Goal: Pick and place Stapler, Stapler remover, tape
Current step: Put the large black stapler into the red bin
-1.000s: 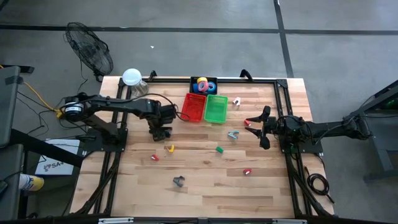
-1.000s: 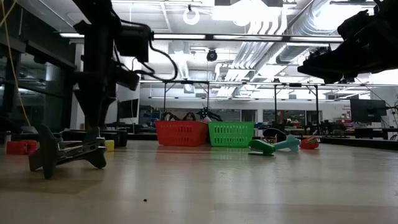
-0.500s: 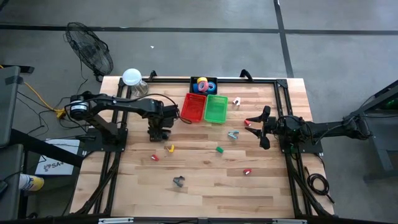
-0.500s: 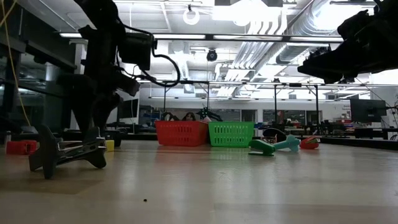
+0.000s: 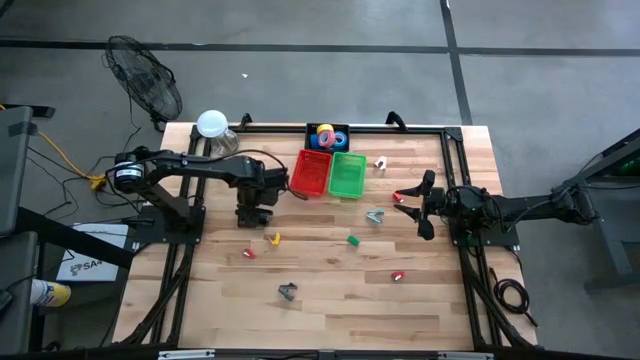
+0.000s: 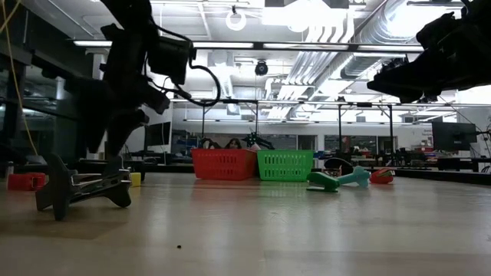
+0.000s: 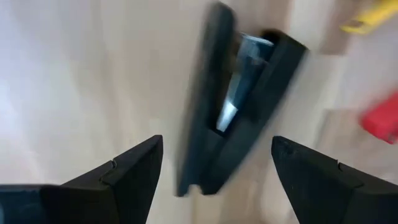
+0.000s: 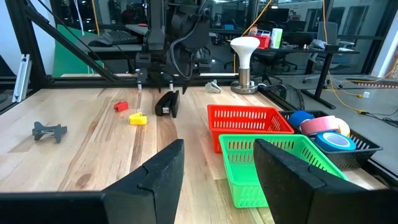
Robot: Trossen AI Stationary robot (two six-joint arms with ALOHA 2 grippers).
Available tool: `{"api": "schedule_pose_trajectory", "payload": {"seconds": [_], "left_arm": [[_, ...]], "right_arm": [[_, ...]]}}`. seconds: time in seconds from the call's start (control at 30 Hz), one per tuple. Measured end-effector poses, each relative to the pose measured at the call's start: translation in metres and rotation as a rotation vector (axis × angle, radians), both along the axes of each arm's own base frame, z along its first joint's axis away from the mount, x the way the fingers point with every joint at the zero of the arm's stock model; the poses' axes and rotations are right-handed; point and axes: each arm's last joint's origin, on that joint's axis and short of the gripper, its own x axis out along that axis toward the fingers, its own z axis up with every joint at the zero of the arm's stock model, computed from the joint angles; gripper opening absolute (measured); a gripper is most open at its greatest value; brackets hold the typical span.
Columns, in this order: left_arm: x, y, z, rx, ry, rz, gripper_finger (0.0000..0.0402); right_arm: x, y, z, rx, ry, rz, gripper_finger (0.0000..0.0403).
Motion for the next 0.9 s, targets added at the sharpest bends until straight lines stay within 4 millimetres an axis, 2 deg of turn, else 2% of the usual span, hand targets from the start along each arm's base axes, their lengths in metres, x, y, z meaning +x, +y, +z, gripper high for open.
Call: {"api": "schedule_pose_trajectory", "payload": {"seconds": [0.13,0.4,0.63,0.9], "left_arm": [[-0.002,-0.006,0.000,-0.033,0.022,-0.020,0.0296],[0.008,-0.021,-0.004,0.079,-0.002,-0.159,0.0296],[0.016,-0.031,-0.021,0.088,0.057,-0.219,0.0296],[0.022,-0.027,-0.044,0.187,0.167,-0.243,0.0296]], "right_arm": [[0.000,0.000,0.000,0.000,0.000,0.000,0.0185],[0.000,0.000,0.000,0.000,0.000,0.000,0.0185],[0.000,0.000,0.000,0.000,-0.001,0.000,0.0185],[0.000,0.000,0.000,0.000,0.000,0.000,0.0185]]}}
